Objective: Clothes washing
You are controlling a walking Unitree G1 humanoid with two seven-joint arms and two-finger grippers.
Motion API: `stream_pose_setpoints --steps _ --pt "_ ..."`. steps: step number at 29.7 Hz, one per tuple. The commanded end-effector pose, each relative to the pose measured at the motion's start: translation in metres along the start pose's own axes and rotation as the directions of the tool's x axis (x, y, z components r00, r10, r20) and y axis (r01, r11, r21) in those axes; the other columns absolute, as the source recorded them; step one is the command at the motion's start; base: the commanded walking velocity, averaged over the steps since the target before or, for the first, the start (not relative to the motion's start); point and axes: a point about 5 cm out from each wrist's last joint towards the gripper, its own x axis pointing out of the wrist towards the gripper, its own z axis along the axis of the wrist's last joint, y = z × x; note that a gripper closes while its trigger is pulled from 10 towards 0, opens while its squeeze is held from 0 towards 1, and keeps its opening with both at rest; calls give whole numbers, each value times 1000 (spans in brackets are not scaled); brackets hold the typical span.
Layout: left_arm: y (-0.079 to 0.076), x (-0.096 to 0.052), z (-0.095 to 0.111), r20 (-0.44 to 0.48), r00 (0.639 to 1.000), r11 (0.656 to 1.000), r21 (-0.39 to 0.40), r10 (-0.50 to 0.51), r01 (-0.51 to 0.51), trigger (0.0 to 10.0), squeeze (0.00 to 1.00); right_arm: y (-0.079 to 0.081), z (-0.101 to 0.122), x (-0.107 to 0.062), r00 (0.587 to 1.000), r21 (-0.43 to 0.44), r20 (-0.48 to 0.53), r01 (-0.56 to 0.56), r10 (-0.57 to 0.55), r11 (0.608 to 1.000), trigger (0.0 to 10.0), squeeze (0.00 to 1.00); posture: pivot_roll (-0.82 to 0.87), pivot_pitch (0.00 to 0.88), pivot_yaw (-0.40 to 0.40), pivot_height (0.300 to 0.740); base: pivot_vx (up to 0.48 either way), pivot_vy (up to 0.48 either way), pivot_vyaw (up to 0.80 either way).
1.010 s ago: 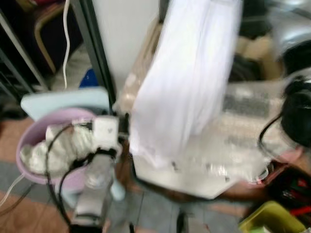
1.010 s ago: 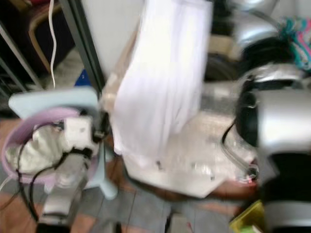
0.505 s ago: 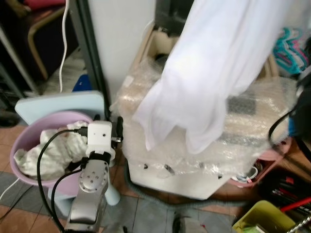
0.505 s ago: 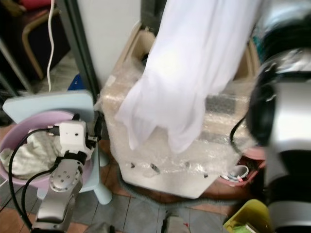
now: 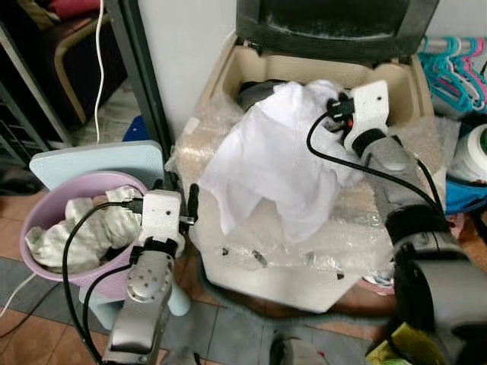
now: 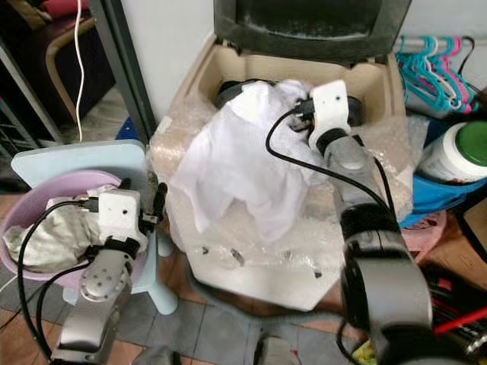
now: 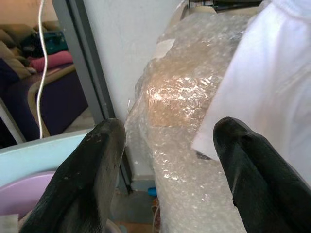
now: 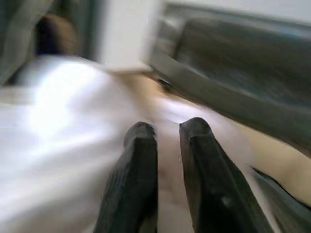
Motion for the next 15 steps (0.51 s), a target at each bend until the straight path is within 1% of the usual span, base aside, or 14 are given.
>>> stream_pose_setpoints --steps 1,2,3,4,5,6,9,11,12,13,14,15 --pt "1 -2 0 -6 1000 1000 6 -6 6 10000 0 4 7 -2 996 -12 25 -91 91 996 10000 1000 32 0 34 740 0 0 0" --pt "1 -2 0 -7 1000 1000 7 -7 7 10000 0 5 8 -5 992 -19 30 -120 120 993 10000 1000 32 0 34 740 0 0 0" --pt "1 -2 0 -7 1000 1000 7 -7 7 10000 0 5 8 -5 992 -19 30 -120 120 993 10000 1000 32 0 34 740 0 0 0" --pt "1 -3 0 -10 1000 1000 8 -11 11 10000 0 3 13 -12 987 -28 45 -155 156 987 10000 1000 30 0 36 740 0 0 0" --pt "1 -3 0 -11 1000 1000 8 -12 12 10000 0 2 16 -14 983 -32 51 -174 176 984 10000 1000 30 0 36 740 0 0 0" --pt "1 -3 0 -11 1000 1000 8 -12 12 10000 0 2 16 -14 983 -32 51 -174 176 984 10000 1000 30 0 36 740 0 0 0" --pt "0 -3 0 -12 1000 1000 7 -14 14 10000 0 5 24 -22 963 -32 56 -262 263 965 10000 1000 31 0 39 740 0 0 0" --pt "-1 -4 0 -14 1000 1000 5 -18 18 10000 0 12 24 -28 932 -76 4 -362 363 929 10000 1000 31 0 40 740 0 0 0" --pt "-1 -4 0 -14 1000 1000 5 -18 18 10000 0 12 24 -28 932 -76 4 -362 363 929 10000 1000 31 0 40 740 0 0 0" --pt "-1 -5 0 -15 1000 1000 6 -20 20 10000 0 18 17 -31 908 -110 -55 -418 414 902 10000 1000 32 0 40 740 0 0 0" --pt "-1 -5 0 -17 1000 1000 6 -21 21 10000 0 22 8 -35 889 -138 -123 -455 440 880 10000 1000 33 0 38 740 0 0 0" --pt "-1 -5 0 -17 1000 1000 6 -21 21 10000 0 22 8 -35 889 -138 -123 -455 440 880 10000 1000 33 0 38 740 0 0 0"
